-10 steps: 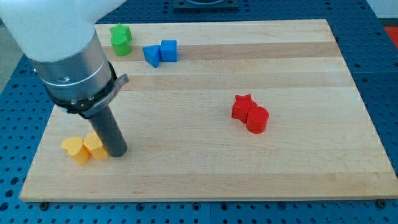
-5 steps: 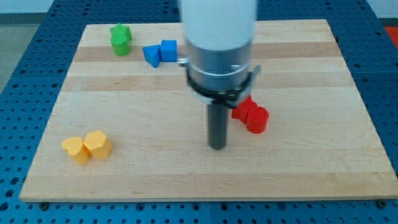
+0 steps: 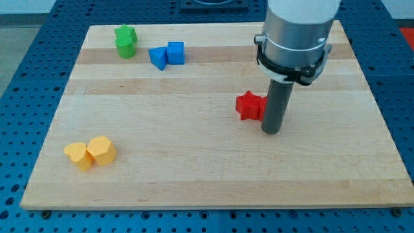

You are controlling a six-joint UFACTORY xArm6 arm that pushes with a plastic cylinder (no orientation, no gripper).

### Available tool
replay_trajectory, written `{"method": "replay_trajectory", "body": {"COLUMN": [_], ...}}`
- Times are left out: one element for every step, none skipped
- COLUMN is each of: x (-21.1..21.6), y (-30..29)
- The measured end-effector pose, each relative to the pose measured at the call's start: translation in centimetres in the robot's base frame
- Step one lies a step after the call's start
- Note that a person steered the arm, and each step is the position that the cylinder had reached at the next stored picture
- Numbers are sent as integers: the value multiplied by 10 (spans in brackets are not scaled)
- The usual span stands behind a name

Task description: Move red circle up

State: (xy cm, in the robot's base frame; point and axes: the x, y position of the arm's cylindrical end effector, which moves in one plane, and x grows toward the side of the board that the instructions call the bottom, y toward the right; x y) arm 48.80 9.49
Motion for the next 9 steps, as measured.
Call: {"method": "replay_trajectory", "body": {"x": [-16,-29,-49,-65,-81,-84,-84,-84,-90], "y": [1,18,23,23,20,2,-15,-34,-51]}}
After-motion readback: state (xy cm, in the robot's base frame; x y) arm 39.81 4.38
